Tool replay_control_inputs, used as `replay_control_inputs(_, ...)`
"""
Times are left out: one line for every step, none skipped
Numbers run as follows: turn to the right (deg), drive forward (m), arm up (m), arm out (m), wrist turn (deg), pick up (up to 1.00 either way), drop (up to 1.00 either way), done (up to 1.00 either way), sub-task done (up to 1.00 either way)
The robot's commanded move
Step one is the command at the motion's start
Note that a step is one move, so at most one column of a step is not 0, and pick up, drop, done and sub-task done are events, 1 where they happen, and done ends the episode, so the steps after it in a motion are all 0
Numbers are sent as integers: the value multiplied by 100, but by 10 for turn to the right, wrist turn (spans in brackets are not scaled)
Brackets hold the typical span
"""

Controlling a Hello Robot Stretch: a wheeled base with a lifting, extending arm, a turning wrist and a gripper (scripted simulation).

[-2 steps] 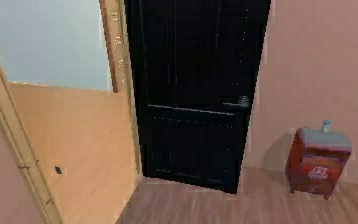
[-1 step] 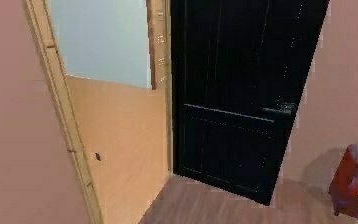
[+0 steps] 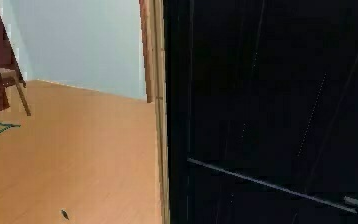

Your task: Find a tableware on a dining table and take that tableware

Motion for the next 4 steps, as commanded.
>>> replay_control_inputs(-270,0,0,0,0,0,0,0,0)
replay_control_inputs(-30,0,0,0,0,0,0,0,0)
replay_control_inputs(0,70,0,0,0,0,0,0,0)
replay_control_inputs(-330,0,0,0,0,0,0,0,0)
